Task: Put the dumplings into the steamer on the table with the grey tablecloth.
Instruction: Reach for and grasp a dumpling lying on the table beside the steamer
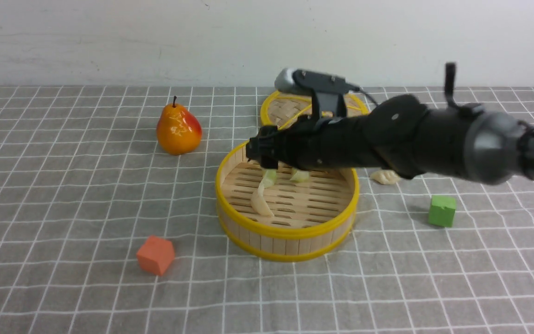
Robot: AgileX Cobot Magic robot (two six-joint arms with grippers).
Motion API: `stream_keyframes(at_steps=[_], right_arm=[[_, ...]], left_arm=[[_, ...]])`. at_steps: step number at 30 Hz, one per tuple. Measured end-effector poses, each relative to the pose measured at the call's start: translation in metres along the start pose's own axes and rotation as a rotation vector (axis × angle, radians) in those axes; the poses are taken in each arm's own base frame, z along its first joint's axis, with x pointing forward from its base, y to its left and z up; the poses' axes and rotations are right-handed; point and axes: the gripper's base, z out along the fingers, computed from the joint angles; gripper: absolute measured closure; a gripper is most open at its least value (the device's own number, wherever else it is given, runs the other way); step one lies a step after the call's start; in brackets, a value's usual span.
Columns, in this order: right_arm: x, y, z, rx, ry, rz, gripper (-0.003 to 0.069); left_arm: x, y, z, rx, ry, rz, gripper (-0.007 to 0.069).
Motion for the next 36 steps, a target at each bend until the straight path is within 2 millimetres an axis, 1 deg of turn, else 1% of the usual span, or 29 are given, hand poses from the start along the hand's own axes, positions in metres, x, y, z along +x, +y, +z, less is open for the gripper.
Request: stream_keyframes(at_steps=[1, 2, 3, 5, 6, 7, 8, 9, 10, 11, 12, 13, 14, 15, 17, 18, 19, 21, 24, 27, 28, 29, 30, 32, 34, 36], right_arm=[[-0.002, 0.0, -0.002, 0.001, -0.006, -0.012, 0.0137], [-0.015, -0.003, -0.019, -0.01, -0.013, -0.102, 0.014], [-0.022, -0.01, -0.031, -0.022, 0.012, -0.154, 0.0148], [-0.029, -0.026, -0.045, -0.018, 0.066, -0.22, 0.0156], [-0.029, -0.041, -0.051, -0.013, 0.126, -0.246, 0.0165], [-0.028, -0.049, -0.054, -0.003, 0.163, -0.274, 0.0169], [-0.024, -0.064, -0.056, 0.014, 0.226, -0.302, 0.0178], [-0.024, -0.067, -0.056, 0.018, 0.238, -0.308, 0.0178], [-0.016, -0.091, -0.056, 0.054, 0.328, -0.35, 0.0193], [-0.014, -0.102, -0.056, 0.077, 0.356, -0.375, 0.0199], [-0.008, -0.117, -0.052, 0.11, 0.396, -0.413, 0.0213], [-0.006, -0.123, -0.051, 0.125, 0.407, -0.439, 0.0219], [-0.002, -0.136, -0.045, 0.154, 0.429, -0.505, 0.023], [0.001, -0.143, -0.039, 0.174, 0.431, -0.557, 0.0242], [0.003, -0.152, -0.03, 0.211, 0.41, -0.639, 0.0258], [0.003, -0.153, -0.029, 0.215, 0.406, -0.646, 0.026], [0.003, -0.16, -0.02, 0.257, 0.357, -0.686, 0.027], [0.004, -0.168, -0.011, 0.301, 0.305, -0.704, 0.0277], [0.007, -0.176, 0.001, 0.328, 0.278, -0.709, 0.0279], [0.01, -0.181, 0.01, 0.327, 0.281, -0.695, 0.0279], [0.011, -0.184, 0.017, 0.324, 0.276, -0.667, 0.0279], [0.013, -0.185, 0.019, 0.322, 0.278, -0.66, 0.0279], [0.014, -0.188, 0.026, 0.319, 0.266, -0.619, 0.0279], [0.013, -0.189, 0.03, 0.315, 0.259, -0.584, 0.0282], [0.01, -0.189, 0.033, 0.291, 0.256, -0.481, 0.0305], [0.008, -0.188, 0.032, 0.254, 0.282, -0.372, 0.0358]], left_arm=[[0.0, 0.0, 0.0, 0.0, 0.0, 0.0, 0.055], [0.0, 0.0, 0.0, 0.0, 0.001, 0.0, 0.055], [0.0, 0.0, 0.0, 0.0, 0.001, 0.0, 0.0549], [0.0, 0.0, 0.0, -0.001, 0.001, 0.001, 0.0548], [0.0, 0.0, 0.0, -0.002, 0.0, 0.003, 0.0548], [0.0, 0.0, 0.0, -0.002, 0.0, 0.003, 0.0548], [0.0, 0.0, 0.0, -0.003, 0.0, 0.004, 0.0548], [0.0, 0.0, 0.0, -0.003, 0.0, 0.004, 0.0548], [0.0, 0.0, 0.0, -0.003, 0.0, 0.004, 0.0548], [0.0, 0.0, 0.0, -0.003, 0.0, 0.004, 0.0548], [0.0, 0.0, 0.0, -0.003, 0.0, 0.004, 0.0548], [0.0, 0.0, 0.0, -0.003, 0.0, 0.004, 0.0548], [0.0, 0.0, 0.0, -0.003, -0.001, 0.004, 0.0548], [0.0, 0.0, 0.0, -0.004, -0.001, 0.005, 0.0548], [0.0, 0.0, 0.0, -0.004, -0.001, 0.005, 0.0548], [0.0, 0.0, 0.0, -0.004, -0.001, 0.005, 0.0548], [0.0, 0.0, 0.0, -0.004, -0.001, 0.006, 0.0548], [0.0, 0.0, 0.0, -0.004, -0.001, 0.006, 0.0548], [0.0, 0.0, 0.0, -0.004, -0.001, 0.006, 0.0548], [0.0, 0.0, 0.0, -0.004, -0.001, 0.006, 0.0548], [0.0, 0.0, 0.0, -0.004, -0.001, 0.006, 0.0548], [0.0, 0.0, 0.0, -0.004, -0.001, 0.006, 0.0548], [0.0, 0.0, 0.0, -0.004, -0.001, 0.006, 0.0547], [0.0, 0.0, 0.0, -0.004, -0.001, 0.006, 0.0547], [0.0, 0.0, 0.0, -0.004, -0.001, 0.006, 0.0545], [0.0, 0.0, 0.0, -0.004, -0.001, 0.006, 0.0543]])
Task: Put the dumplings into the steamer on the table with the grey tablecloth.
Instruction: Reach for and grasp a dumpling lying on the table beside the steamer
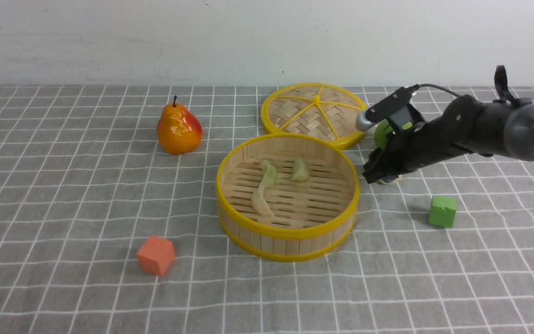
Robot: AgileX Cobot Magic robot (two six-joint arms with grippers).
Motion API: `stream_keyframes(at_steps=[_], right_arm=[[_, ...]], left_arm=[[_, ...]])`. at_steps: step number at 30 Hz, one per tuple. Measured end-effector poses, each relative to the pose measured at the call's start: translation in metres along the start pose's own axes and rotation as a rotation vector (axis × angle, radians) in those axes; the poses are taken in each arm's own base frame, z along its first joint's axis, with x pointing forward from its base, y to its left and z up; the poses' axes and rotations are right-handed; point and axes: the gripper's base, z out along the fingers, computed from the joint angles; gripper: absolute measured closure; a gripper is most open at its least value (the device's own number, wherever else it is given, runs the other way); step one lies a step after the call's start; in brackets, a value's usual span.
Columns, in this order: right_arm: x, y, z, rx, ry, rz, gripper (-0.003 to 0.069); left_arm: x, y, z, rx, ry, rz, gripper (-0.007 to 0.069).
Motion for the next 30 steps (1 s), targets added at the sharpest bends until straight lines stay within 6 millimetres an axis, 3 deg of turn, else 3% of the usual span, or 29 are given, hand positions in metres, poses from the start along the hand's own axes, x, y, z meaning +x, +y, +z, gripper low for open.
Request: stream_keyframes(at_steps=[6, 9, 12, 16, 21, 24, 27, 30], right_arm=[[-0.01, -0.009, -0.021, -0.146, 0.159, 0.183, 0.0596], [-0.018, -0.015, -0.035, -0.166, 0.228, 0.218, 0.0657], [-0.03, -0.021, -0.049, -0.147, 0.269, 0.252, 0.0669], [-0.04, -0.024, -0.057, -0.127, 0.267, 0.249, 0.0602], [-0.037, -0.023, -0.047, -0.13, 0.257, 0.217, 0.0385], [-0.029, -0.019, -0.024, -0.137, 0.26, 0.221, 0.0244], [-0.018, -0.014, 0.001, -0.142, 0.274, 0.223, 0.0216], [-0.012, -0.012, 0.013, -0.137, 0.28, 0.217, 0.0265]], left_arm=[[0.0, 0.0, 0.0, 0.0, 0.0, 0.0, 0.0536], [0.0, 0.0, 0.0, 0.0, 0.0, 0.0, 0.0533], [0.0, 0.0, 0.0, 0.0, 0.0, 0.0, 0.0533], [0.0, 0.0, 0.0, 0.0, 0.0, 0.0, 0.0533], [0.0, 0.0, 0.0, 0.0, 0.0, 0.0, 0.0533], [0.0, 0.0, 0.0, 0.0, 0.0, 0.0, 0.0533], [0.0, 0.0, 0.0, 0.0, 0.0, 0.0, 0.053], [0.0, 0.0, 0.0, 0.0, 0.0, 0.0, 0.0526]])
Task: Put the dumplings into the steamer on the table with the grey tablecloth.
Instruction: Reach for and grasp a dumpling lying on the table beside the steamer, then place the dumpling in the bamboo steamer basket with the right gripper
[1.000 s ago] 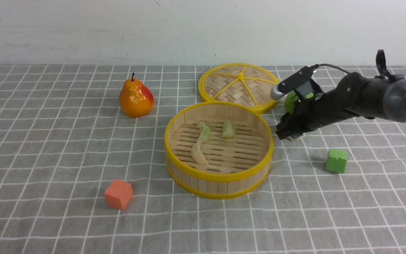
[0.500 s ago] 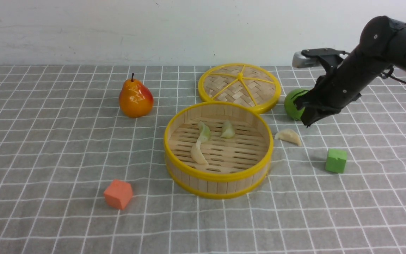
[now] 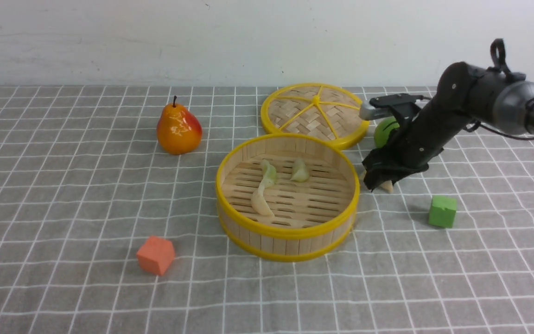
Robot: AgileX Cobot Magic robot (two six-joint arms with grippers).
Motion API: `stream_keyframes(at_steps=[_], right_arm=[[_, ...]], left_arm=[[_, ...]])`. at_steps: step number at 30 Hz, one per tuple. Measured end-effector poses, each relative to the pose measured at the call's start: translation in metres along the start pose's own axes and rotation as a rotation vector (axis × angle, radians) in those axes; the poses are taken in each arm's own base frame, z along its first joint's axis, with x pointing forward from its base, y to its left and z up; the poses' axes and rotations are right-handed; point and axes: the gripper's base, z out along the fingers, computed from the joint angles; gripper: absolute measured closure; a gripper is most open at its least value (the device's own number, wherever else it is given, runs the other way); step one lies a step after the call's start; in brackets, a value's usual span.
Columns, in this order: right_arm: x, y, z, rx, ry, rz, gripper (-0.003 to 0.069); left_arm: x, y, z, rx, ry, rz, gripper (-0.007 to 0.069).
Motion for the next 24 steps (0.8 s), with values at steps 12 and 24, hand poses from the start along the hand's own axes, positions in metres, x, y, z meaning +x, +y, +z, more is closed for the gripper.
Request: stream_keyframes(at_steps=[12, 24], right_arm=[[-0.017, 0.019, -0.069, -0.066, -0.018, 0.035, 0.0482], [-0.021, 0.148, -0.079, -0.264, 0.001, -0.059, 0.0482]], left_arm=[[0.0, 0.0, 0.0, 0.0, 0.0, 0.0, 0.0523], [-0.002, -0.001, 0.0, 0.009, -0.019, 0.0, 0.0512]])
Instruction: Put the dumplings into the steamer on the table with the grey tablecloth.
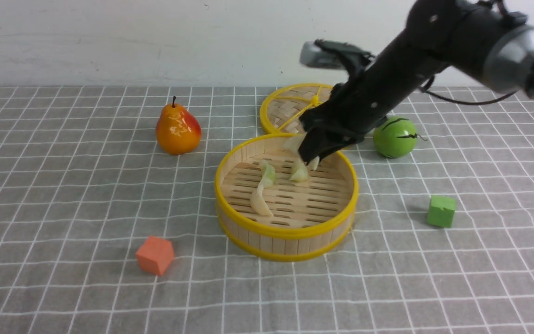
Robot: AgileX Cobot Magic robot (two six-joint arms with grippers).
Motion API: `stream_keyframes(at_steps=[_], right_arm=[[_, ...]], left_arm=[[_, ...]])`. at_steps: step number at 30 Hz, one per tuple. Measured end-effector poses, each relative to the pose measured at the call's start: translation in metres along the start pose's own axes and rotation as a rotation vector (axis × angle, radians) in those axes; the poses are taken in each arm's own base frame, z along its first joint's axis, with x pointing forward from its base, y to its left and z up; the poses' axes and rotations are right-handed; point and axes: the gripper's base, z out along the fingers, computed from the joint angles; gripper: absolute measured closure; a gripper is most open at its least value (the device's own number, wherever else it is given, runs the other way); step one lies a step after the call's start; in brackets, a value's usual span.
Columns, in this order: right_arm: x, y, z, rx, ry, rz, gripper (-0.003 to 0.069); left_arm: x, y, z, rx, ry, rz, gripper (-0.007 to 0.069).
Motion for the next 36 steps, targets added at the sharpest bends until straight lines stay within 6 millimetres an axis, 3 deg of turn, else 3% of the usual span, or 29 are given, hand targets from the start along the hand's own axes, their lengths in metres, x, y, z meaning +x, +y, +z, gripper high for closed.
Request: stream_keyframes(at_steps=[5, 11, 15, 21, 23, 28, 29, 31, 36], right_arm=[[0.008, 0.007, 0.041, 0.145, 0.048, -0.021, 0.0482], [0.014, -0.004, 0.063, 0.182, 0.084, 0.036, 0.0472], [0.017, -0.008, 0.071, 0.189, 0.1, 0.082, 0.0384], [0.018, -0.006, 0.068, 0.193, 0.117, 0.094, 0.0254], [0.014, -0.003, 0.059, 0.192, 0.082, 0.081, 0.0246], [-0.008, 0.017, 0.012, 0.187, -0.119, 0.038, 0.0297], [-0.018, 0.029, -0.017, 0.187, -0.232, -0.001, 0.0358], [-0.027, 0.044, -0.055, 0.186, -0.367, -0.059, 0.0461], [-0.028, 0.075, -0.115, 0.192, -0.518, -0.237, 0.0657]], left_arm=[[-0.002, -0.002, 0.0, 0.021, -0.021, -0.012, 0.0512], [-0.002, -0.003, 0.0, 0.029, -0.022, -0.021, 0.051], [-0.002, -0.003, 0.0, 0.03, -0.024, -0.021, 0.0509], [-0.003, -0.003, 0.0, 0.032, -0.029, -0.021, 0.0503], [-0.003, -0.003, 0.0, 0.032, -0.029, -0.021, 0.0502], [-0.002, -0.003, 0.0, 0.029, -0.023, -0.021, 0.0501], [-0.001, -0.002, 0.0, 0.025, -0.015, -0.021, 0.0498], [-0.001, -0.002, 0.0, 0.021, -0.008, -0.021, 0.0496], [-0.001, -0.002, 0.0, 0.021, -0.008, -0.02, 0.0493]])
